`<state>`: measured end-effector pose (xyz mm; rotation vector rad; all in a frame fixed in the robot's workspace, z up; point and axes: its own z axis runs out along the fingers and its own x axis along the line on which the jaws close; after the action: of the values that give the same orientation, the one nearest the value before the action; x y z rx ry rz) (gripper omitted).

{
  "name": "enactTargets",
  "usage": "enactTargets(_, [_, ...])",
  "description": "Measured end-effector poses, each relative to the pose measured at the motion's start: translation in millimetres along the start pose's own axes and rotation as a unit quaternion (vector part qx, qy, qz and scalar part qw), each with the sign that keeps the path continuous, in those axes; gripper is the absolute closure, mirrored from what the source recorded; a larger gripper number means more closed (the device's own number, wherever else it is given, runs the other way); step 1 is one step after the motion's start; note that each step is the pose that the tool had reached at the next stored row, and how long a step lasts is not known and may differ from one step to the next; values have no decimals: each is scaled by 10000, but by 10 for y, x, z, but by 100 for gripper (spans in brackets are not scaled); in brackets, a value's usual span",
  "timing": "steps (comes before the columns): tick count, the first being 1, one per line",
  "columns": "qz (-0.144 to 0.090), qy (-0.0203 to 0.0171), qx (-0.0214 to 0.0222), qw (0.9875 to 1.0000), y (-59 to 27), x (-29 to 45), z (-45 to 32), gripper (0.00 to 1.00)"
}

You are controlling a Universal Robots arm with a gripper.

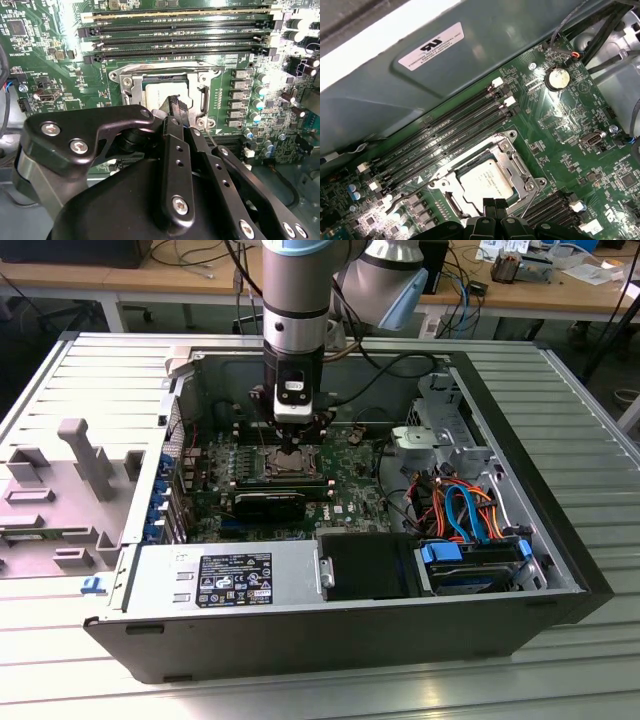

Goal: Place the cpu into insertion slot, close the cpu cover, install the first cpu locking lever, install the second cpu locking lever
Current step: 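Install the first cpu locking lever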

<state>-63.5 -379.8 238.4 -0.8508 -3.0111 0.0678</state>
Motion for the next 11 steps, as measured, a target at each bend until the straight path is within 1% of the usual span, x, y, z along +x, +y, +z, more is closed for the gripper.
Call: enactTargets(11, [-197, -9, 0, 9998, 0, 0, 0, 89])
